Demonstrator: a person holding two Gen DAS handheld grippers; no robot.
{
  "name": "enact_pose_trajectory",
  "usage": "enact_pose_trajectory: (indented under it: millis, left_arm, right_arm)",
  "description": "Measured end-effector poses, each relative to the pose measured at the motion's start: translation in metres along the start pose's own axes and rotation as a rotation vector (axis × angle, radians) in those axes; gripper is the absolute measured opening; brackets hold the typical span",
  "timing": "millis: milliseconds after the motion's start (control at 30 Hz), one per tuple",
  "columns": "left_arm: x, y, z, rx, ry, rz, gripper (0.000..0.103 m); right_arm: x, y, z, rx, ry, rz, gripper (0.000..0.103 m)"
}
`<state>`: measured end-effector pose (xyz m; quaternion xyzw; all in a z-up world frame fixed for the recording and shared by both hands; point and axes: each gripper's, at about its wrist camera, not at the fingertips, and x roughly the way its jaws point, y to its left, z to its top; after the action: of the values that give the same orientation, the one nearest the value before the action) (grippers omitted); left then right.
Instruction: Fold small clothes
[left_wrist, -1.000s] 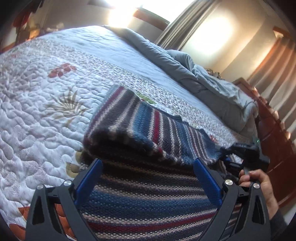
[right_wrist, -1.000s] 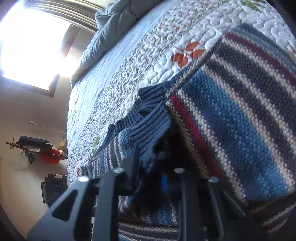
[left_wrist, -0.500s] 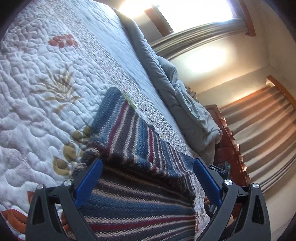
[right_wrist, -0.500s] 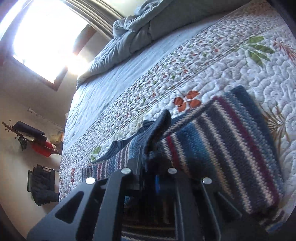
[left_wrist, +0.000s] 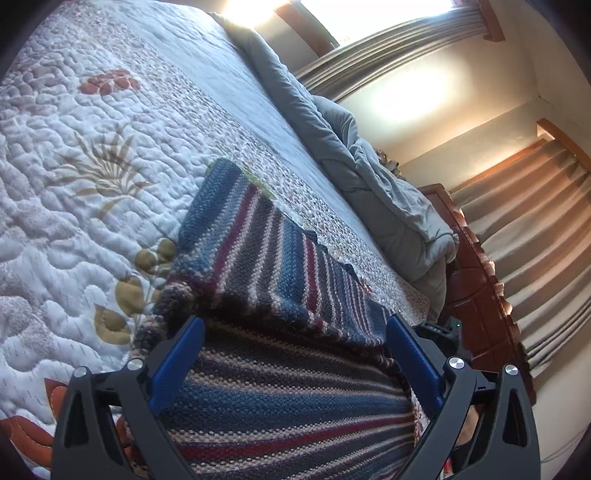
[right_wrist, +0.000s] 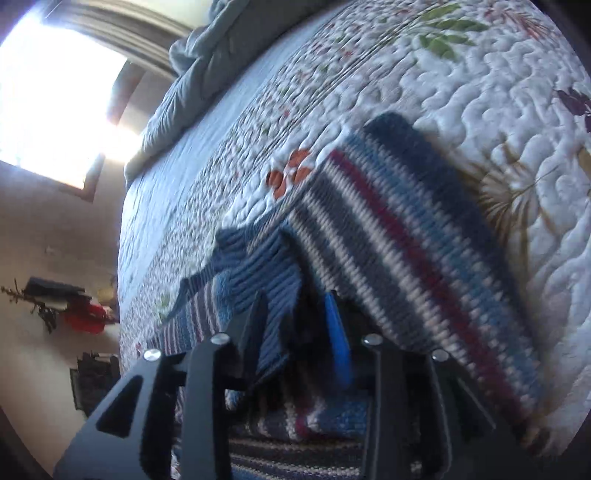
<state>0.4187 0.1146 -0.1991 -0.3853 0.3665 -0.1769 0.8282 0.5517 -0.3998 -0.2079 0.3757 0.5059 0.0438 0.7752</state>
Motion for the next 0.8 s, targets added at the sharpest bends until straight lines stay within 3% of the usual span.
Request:
enact_pose_trajectory:
  millis: [100,233,300,467,600,700,800]
  left_arm:
    - [0.005,-0.012,-0.004,0.067,0.015,0.028,0.099]
    - [0.009,-0.023,-0.010,0.127,0.023,0.049,0.099]
    - [0.012,-0.025,-0.013,0.136,0.033,0.058,0.099]
    - [0.016,-0.029,-0.018,0.159,0.045,0.079,0.099]
    - [0.019,-0.031,-0.020,0.169,0.057,0.079,0.099]
    - [0.022,-0.031,-0.021,0.167,0.061,0.087,0.099]
    - [0.027,-0.030,-0.024,0.169,0.076,0.117,0.099]
  right_arm:
    - [0.007,0.002,0.008,0.014,0.044,0.005,0.045]
    - [0.016,0.014,0.003,-0.019,0.078,-0.049,0.044]
    - [0.017,0.021,-0.003,-0.091,0.089,-0.091,0.010]
    - [0.017,0.021,-0.020,-0.250,0.048,-0.195,0.012]
    - [-0.004,0.032,-0.017,-0.289,-0.058,-0.240,0.028]
    - [-0.011,0.047,-0.012,-0.309,-0.107,-0.178,0.028]
    - [0.009,0.063,-0.009,-0.346,-0.064,-0.111,0.028]
